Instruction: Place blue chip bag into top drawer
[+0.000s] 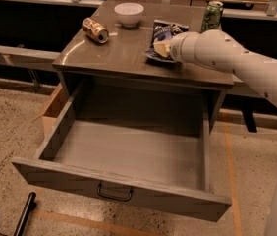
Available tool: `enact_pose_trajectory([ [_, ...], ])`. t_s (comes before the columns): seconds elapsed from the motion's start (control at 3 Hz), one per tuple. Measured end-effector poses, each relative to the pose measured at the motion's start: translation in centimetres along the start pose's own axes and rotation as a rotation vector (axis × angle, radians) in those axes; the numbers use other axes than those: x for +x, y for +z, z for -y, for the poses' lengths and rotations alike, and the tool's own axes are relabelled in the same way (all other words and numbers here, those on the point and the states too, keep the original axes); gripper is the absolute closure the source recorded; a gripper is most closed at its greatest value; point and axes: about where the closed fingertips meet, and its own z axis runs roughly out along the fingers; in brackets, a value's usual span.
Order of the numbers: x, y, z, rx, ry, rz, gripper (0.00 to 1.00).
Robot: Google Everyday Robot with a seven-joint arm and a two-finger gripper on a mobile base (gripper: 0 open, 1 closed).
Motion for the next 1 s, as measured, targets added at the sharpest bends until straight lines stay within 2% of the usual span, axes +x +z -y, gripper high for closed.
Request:
enact_pose_trajectory([
  [0.33,-0.3,-1.5,0.1,-0.067,-0.016,0.011,0.88],
  [0.67,-0.8,-4.3,-2.5,-0.214,-0.035,0.027,1.0],
  [1.0,-1.1,-8.6,-6.2,-0.403,-0.072,0.055,1.0],
])
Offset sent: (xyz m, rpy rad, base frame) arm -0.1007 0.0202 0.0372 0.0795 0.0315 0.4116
